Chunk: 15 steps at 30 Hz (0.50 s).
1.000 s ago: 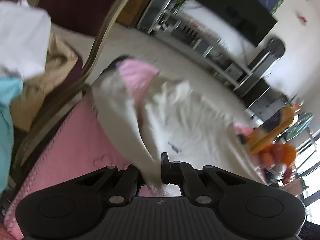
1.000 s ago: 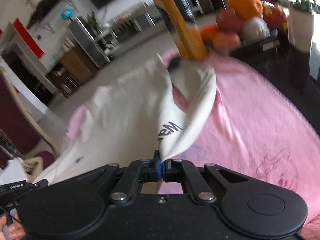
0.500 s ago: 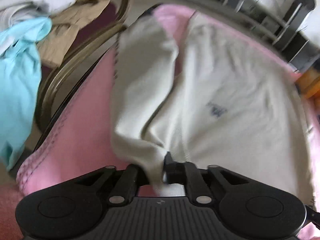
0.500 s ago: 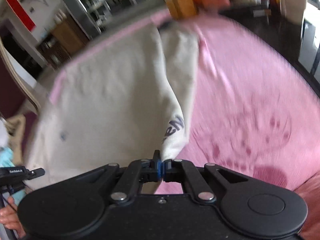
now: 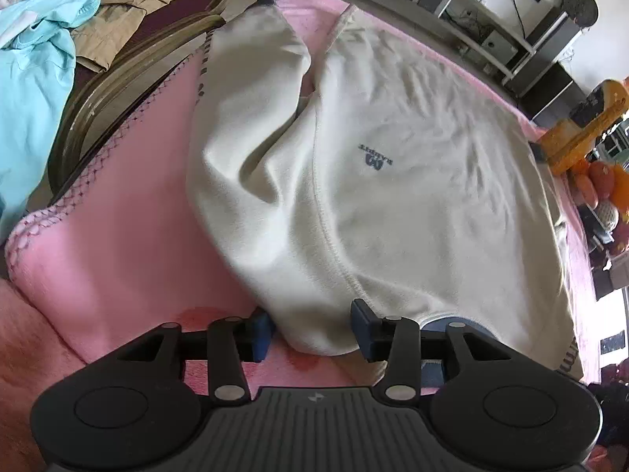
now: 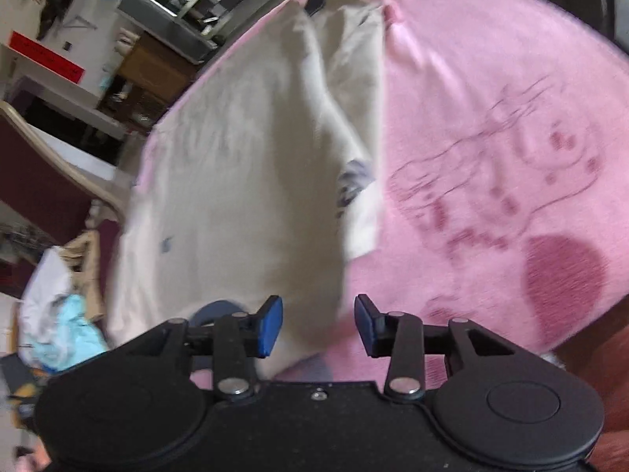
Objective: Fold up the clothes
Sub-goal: 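Lay the sweatshirt flat on the towel with both grippers and release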
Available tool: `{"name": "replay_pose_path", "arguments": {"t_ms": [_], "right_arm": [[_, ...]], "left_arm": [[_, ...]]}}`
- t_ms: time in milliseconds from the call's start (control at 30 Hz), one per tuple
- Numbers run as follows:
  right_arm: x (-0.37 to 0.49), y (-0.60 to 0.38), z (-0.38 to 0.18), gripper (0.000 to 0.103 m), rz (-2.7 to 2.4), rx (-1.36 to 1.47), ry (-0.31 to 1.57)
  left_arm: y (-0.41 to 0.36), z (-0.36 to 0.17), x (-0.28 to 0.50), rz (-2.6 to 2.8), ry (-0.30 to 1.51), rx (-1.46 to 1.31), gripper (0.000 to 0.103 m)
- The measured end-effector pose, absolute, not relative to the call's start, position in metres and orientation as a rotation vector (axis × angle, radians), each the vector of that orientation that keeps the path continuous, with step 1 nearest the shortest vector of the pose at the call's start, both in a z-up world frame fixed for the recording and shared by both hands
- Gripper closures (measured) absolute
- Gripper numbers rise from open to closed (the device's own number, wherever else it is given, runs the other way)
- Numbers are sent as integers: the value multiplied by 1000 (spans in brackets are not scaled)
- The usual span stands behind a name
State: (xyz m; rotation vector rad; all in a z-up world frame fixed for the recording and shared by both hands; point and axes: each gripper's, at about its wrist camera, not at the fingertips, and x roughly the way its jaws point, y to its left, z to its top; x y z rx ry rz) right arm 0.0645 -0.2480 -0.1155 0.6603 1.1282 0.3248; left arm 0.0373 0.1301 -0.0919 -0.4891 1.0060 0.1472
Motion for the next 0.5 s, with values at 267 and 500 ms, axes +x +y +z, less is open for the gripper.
{"name": "replay_pose_path", "arguments": {"t_ms": [267, 500], "right_arm": [[58, -238, -115, 101, 330, 666, 1134], [52, -249, -108, 102, 250, 631, 1149]], "left_arm": [[155, -82, 25, 183, 950, -672, 103], [142, -77, 24, 258, 1042, -475, 99]]}}
